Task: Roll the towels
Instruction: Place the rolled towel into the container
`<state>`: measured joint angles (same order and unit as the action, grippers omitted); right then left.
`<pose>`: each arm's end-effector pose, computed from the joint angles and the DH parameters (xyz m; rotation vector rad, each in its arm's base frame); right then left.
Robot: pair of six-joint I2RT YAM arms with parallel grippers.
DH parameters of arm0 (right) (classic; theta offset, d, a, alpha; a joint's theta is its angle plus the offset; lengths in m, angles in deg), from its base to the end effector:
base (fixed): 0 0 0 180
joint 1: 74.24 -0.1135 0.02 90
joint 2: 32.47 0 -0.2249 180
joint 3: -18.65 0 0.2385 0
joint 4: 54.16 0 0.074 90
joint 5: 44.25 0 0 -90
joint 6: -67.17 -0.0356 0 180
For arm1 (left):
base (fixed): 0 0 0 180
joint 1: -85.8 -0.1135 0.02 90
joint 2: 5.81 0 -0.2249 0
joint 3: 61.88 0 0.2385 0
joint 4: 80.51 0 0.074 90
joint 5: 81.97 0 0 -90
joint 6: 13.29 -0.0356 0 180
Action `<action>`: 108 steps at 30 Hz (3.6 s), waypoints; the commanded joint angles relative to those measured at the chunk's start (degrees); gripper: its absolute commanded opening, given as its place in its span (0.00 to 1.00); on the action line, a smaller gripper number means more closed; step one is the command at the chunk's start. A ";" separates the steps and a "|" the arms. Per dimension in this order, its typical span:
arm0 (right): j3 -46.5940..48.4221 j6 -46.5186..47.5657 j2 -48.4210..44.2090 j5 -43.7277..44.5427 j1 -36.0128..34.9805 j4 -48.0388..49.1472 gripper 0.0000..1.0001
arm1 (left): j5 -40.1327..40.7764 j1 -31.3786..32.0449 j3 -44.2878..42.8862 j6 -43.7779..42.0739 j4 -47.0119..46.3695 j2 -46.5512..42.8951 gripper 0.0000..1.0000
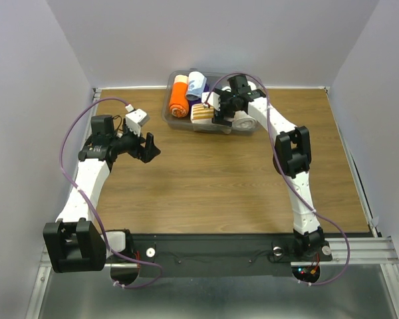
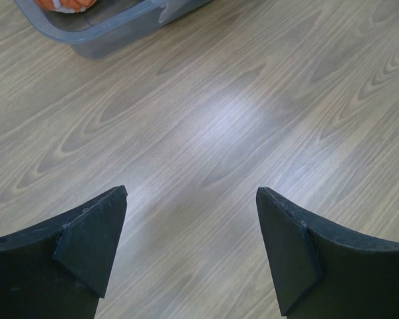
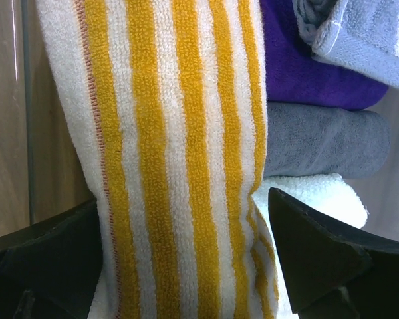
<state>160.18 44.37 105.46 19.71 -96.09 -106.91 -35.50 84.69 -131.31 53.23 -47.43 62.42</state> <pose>0.4530 0.1985 0.1990 -1.7655 1.5107 0.1616 0.2602 -0.0195 0.2746 0.8047 1.8337 -0.5313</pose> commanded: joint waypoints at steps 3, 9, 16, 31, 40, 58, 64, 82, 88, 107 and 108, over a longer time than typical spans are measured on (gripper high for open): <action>-0.13 -2.77 -1.35 -3.14 -1.36 -8.15 1.00 | -1.56 0.05 0.01 -0.07 -0.48 -1.52 0.90; 0.22 -4.18 -2.40 -5.68 -1.27 -8.23 1.00 | -1.73 0.05 -0.70 0.11 -0.48 -1.34 0.90; 0.92 -8.13 -2.66 -5.33 -1.18 -8.32 1.00 | -2.26 0.05 -0.87 0.72 -0.57 -0.55 0.90; 5.32 -15.34 -3.98 -11.13 0.05 -8.32 1.00 | -2.79 0.05 -0.43 1.16 -0.57 -0.46 0.90; 4.96 -20.52 -7.06 -15.61 0.14 -8.06 0.91 | -3.32 0.05 -0.34 1.42 -0.84 -0.46 0.90; 8.50 -38.36 -0.11 -10.52 3.65 -5.77 0.58 | -2.62 0.05 0.18 0.72 -0.57 -0.73 0.90; 2.86 -44.06 -0.12 -14.91 3.83 -5.77 0.55 | -2.79 0.05 -0.43 0.72 -0.48 -0.11 0.90; 9.89 -48.30 -5.90 -13.78 5.58 -4.37 0.94 | -0.77 0.05 -5.25 2.83 0.92 -1.25 0.99; 5.59 -55.68 -17.59 -10.44 7.52 -2.96 1.00 | 2.57 0.05 -13.60 3.88 7.33 1.38 0.99; -63.30 -73.97 -70.05 7.59 11.12 3.72 1.00 | 20.32 11.11 -4.23 8.72 4.80 -4.59 0.99; -64.98 -73.71 -71.29 6.98 11.38 3.89 1.00 | 20.41 12.25 -0.82 8.81 4.27 -6.42 0.99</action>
<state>100.82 -27.50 39.63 26.13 -86.49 -105.75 -19.63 93.46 -139.04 60.53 -40.70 60.65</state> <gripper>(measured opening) 0.999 0.986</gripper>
